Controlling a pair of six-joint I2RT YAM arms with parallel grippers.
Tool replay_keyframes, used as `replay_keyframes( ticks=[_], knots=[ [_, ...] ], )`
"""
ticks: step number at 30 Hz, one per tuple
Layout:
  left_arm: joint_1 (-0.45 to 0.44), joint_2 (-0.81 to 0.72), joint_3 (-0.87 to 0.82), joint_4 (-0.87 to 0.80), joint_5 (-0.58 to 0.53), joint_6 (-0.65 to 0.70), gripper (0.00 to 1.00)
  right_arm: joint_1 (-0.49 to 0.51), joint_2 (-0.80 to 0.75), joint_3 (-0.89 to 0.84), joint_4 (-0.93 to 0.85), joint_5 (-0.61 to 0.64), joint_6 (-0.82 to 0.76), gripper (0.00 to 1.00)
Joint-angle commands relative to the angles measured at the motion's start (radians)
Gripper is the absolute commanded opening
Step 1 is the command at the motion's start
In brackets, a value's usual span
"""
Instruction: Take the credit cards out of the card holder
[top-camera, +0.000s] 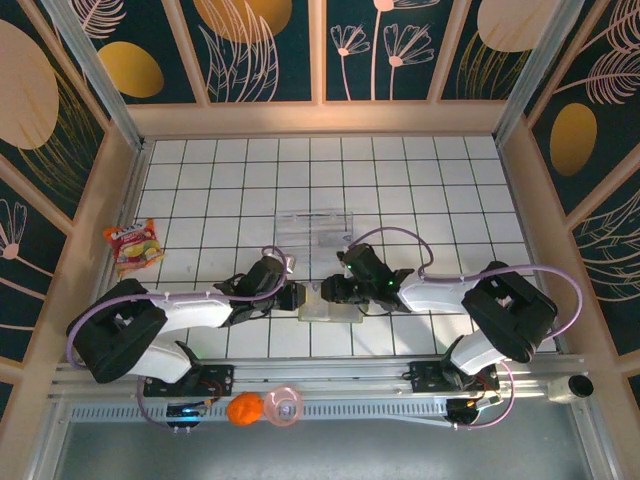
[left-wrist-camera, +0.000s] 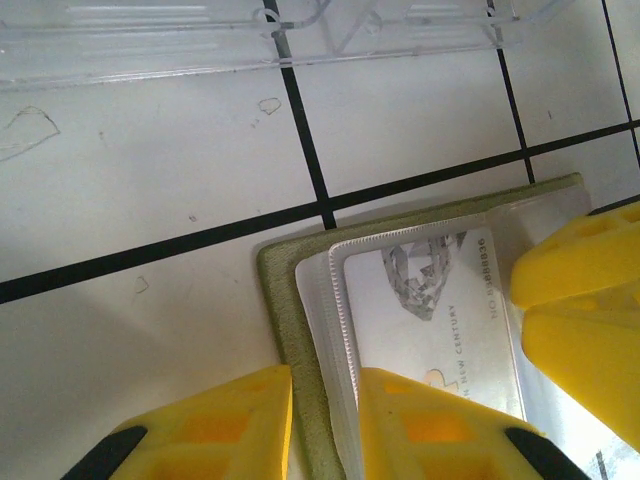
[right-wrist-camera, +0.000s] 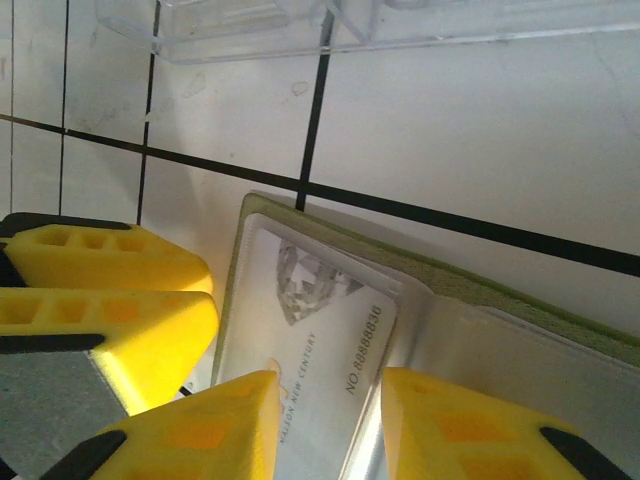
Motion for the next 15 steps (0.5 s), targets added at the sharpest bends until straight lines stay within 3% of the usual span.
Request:
replay_keyframes(
  ticks=[1,15],
  knots=[
    [-0.004,0.003,-0.005,0.027,0.018,-0.002,0.24,0.008,0.023,0.025,0.019,-0.016,-0.002,0.32],
    [-0.004,-0.027,-0.014,0.021,0.012,-0.007,0.24,0.022,0.002,0.018,-0.051,0.038,0.013,0.32]
  ],
)
